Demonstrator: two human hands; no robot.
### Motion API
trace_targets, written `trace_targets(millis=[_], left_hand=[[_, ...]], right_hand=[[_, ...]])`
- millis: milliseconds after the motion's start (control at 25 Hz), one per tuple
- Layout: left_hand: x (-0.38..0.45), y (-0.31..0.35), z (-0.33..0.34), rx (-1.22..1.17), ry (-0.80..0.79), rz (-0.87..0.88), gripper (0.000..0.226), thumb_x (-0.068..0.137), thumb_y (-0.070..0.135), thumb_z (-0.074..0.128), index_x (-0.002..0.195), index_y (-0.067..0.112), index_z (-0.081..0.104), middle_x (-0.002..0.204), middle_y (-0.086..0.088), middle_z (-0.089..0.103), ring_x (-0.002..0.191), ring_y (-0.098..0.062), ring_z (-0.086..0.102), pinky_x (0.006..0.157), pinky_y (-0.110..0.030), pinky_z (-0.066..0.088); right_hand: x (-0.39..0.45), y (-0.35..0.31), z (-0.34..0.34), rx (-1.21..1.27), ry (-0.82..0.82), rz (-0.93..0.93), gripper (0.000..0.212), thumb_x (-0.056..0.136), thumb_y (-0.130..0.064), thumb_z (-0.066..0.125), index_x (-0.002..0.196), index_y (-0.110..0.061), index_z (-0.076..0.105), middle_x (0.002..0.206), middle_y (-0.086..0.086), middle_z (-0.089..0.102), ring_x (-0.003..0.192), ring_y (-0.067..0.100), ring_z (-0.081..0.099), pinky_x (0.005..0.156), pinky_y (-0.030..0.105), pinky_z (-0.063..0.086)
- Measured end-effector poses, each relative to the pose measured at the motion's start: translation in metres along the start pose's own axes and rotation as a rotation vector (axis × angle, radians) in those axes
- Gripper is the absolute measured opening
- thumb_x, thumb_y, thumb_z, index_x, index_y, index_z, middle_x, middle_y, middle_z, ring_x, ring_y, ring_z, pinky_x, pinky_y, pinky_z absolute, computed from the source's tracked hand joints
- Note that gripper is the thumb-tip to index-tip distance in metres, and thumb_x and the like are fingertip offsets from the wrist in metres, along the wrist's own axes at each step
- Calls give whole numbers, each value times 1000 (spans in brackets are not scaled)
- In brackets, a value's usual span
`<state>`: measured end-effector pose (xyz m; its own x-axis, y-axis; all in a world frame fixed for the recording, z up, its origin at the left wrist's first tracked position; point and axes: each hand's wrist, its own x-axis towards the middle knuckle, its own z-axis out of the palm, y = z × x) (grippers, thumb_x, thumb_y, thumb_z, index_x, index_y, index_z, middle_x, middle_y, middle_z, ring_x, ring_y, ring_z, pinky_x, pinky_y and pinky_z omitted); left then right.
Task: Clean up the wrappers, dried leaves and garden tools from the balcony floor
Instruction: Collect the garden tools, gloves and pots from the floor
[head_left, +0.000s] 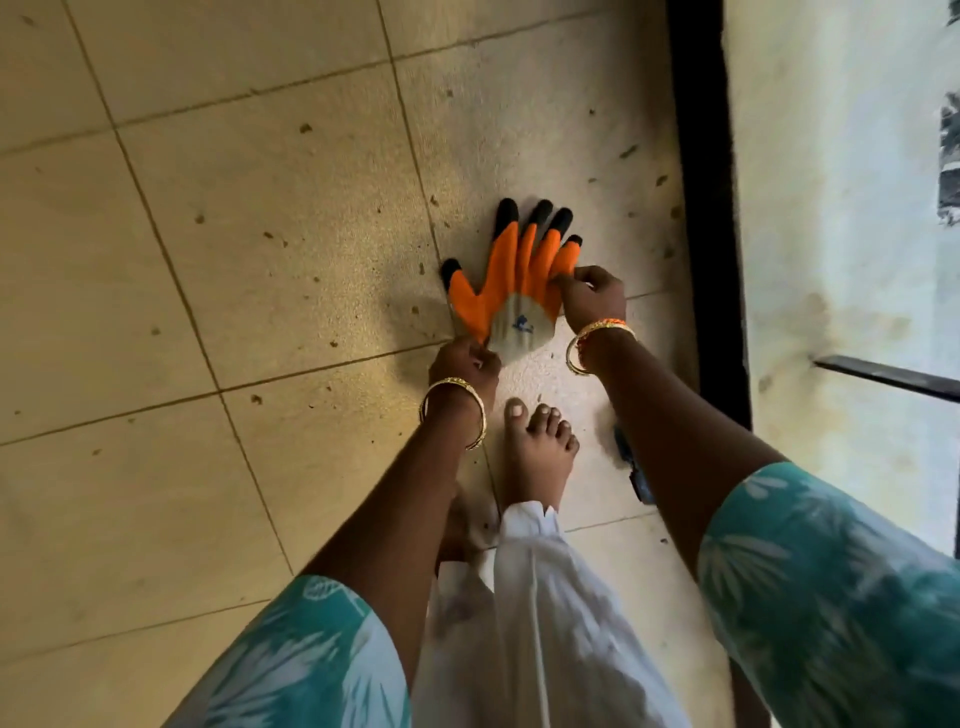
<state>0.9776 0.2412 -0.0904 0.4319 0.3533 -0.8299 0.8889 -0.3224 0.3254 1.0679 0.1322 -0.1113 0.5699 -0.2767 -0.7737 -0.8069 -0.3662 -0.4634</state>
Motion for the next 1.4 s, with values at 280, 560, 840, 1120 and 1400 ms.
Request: trace_targets(millis=[280, 560, 840, 1120, 1400], left_hand=[[-79, 40, -65, -413, -117, -98, 50, 83, 42, 69, 98, -4, 60, 98, -23, 62, 90, -36, 56, 69, -31, 39], [-200, 71, -134, -667, -431, -60, 15, 85, 27, 68, 97, 19, 64, 97, -1, 69, 93, -17, 64, 72, -29, 55], [-303, 54, -143, -673, -688, -11, 21, 100, 22, 44, 113, 16, 59, 119, -12, 60, 105, -22, 60, 95, -37, 46], [-425, 28, -120, -338, -868, 37, 28, 100, 15, 42, 124, 6, 52, 128, -19, 56, 119, -32, 53, 95, -41, 47], [-572, -39, -62, -49, -953, 72, 14, 94, 18, 51, 104, 13, 61, 88, -5, 74, 77, -17, 71, 66, -31, 59]], right_hand=[[-98, -38, -50, 126, -1, -37, 16, 86, -4, 49, 79, -19, 49, 77, 2, 54, 63, 11, 49, 46, 16, 40], [-249, -57, -124, 173, -88, -200, 24, 86, -31, 65, 70, -23, 50, 74, 1, 59, 59, 8, 54, 59, 23, 46], [-371, 19, -199, 269, -215, -7, 16, 76, -22, 75, 66, -16, 64, 70, 1, 60, 70, 15, 53, 62, 26, 41], [-519, 124, -260, 893, 53, 167, 16, 68, -12, 79, 64, -15, 64, 65, 1, 62, 68, 19, 57, 57, 26, 48], [-666, 279, -283, 1432, 294, 241, 10, 82, -8, 66, 86, -16, 63, 82, 2, 65, 75, 19, 60, 67, 31, 52]])
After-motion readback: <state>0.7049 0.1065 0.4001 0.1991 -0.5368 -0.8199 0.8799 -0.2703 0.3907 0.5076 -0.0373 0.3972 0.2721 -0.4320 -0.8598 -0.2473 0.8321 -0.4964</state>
